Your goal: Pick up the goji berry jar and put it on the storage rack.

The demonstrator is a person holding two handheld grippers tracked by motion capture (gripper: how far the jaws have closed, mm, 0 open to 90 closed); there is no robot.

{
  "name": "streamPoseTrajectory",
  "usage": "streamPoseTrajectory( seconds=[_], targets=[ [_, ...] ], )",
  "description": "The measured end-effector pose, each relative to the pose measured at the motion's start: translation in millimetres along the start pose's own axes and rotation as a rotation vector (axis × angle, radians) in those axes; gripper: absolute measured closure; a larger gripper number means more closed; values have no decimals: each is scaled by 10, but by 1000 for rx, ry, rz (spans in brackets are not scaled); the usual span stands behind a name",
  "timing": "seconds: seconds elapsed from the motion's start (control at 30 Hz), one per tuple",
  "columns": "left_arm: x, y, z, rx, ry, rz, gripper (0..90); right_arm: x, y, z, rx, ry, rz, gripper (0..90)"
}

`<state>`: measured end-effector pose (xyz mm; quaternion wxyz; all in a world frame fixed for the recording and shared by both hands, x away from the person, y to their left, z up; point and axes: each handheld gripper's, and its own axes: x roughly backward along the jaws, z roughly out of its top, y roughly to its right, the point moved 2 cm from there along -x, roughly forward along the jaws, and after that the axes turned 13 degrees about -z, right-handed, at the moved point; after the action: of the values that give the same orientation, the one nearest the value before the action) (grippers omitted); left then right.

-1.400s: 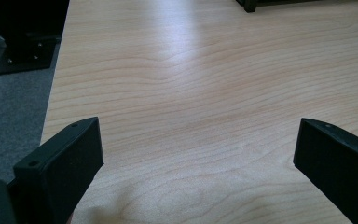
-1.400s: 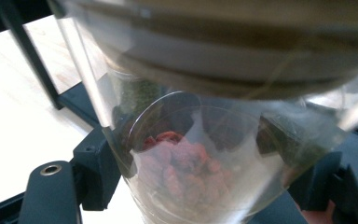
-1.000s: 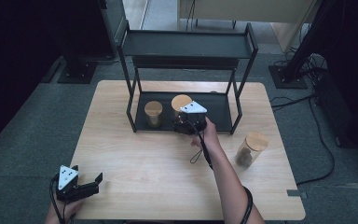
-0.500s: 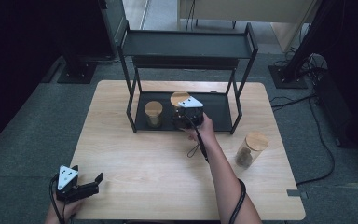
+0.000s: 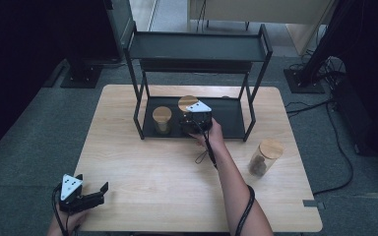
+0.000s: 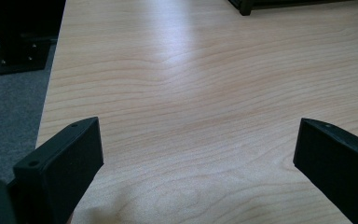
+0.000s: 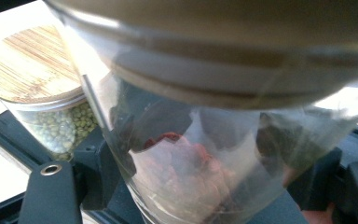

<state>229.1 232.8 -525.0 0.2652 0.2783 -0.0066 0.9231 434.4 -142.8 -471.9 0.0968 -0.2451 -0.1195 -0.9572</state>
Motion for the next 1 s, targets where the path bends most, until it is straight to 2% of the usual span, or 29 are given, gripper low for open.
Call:
streamPoseTrajectory(
  seconds=[0.2,0.3,0.4,0.6,0.73,0.9,1.0],
  targets=[
    [0,0,0,3,1,2,15,-9,46,-42,-60,-1,26,241],
    [0,-1,0,4,1,2,15,4,46,-55,-73,0,48,186],
    [0,-2,0,5,1,2,15,15,35,-78,-63,-5,54,130],
    [-1,-2,0,5,2,1,15,94,52,-128,-97,0,61,61],
    [-2,-2,1,6,1,2,15,162,32,-211,-80,4,84,1],
    [-4,-4,1,6,-2,5,15,255,50,-344,-81,0,108,0],
    [-5,-5,1,6,-4,6,15,318,66,-420,-76,1,104,0]
  ],
)
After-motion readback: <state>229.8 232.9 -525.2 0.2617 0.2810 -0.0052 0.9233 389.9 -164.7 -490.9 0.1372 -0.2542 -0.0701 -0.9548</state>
